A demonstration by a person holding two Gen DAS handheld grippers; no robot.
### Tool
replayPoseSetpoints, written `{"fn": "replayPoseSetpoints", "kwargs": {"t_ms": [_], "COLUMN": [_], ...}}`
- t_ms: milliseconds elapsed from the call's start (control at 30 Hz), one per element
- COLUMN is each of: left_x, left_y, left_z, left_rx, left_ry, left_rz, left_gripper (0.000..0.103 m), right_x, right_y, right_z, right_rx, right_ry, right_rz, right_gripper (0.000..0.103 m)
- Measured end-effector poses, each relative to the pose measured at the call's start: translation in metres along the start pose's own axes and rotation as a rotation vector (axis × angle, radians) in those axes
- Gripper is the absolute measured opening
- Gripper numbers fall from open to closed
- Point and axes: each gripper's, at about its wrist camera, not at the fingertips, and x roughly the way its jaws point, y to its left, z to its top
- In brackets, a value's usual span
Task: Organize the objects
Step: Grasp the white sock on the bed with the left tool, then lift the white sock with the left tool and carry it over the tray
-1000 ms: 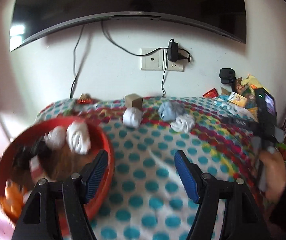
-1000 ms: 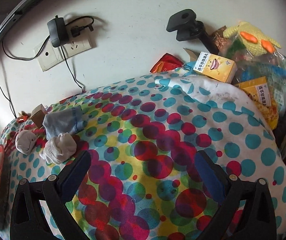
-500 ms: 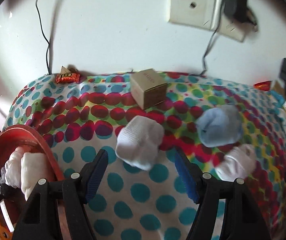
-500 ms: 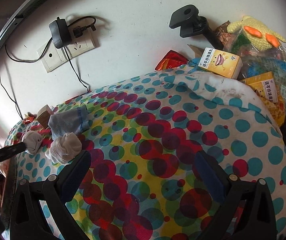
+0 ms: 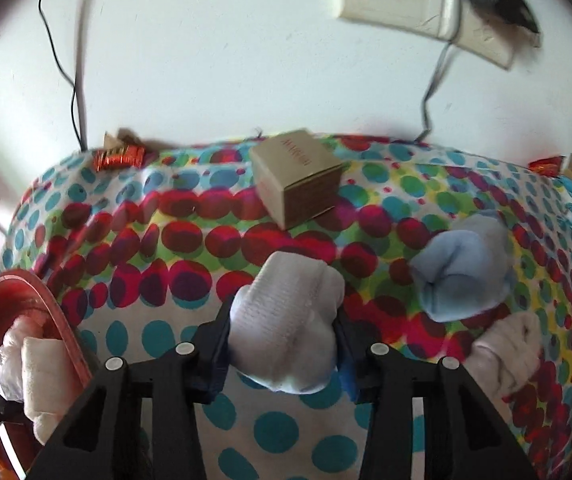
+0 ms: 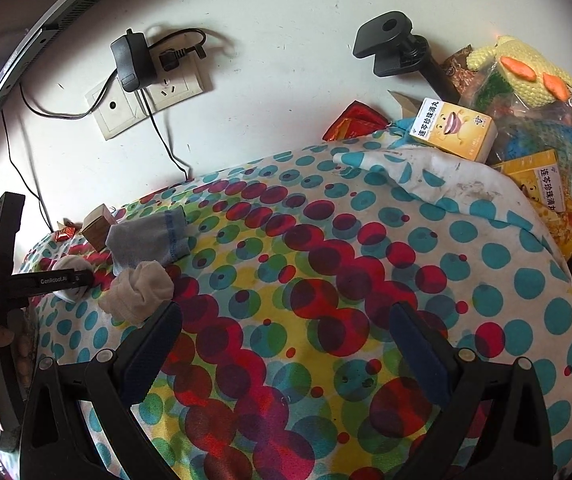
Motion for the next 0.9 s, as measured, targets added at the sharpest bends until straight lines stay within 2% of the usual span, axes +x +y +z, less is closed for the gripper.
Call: {"fn": "replayPoseSetpoints", "kwargs": {"t_ms": [133,467,633,900], "left_x": [-0.032,-0.094,-0.125,-0.151], "left_y": [-0.011,-0.035,-0.02,0.018], "left_z": [-0.003,-0.013,-0.019,-0.03], "left_rx": [0.023,0.026,-0.004,-0.066], "left_ry": [-0.072,-0.133,-0.168,-0.203], "left_rz": [-0.004,-0.036,-0.045,-0.024], "left_gripper": [0.043,0.043,0.043,0.043], "right_x": [0.001,0.003,0.005,0.008], "right_y": [0.001,0.006,0.007,0.01], "right_z": [0.0,-0.001,-0.001,-0.001], "right_rx": [-0.004,-0.032,-0.04,-0.062], "right_ry": [0.006,0.011,0.018,0.03], "right_rz": [-0.008,-0.041,-0.05,-0.065], "right_gripper": [0.103,0.103,0.103,0.103]}}
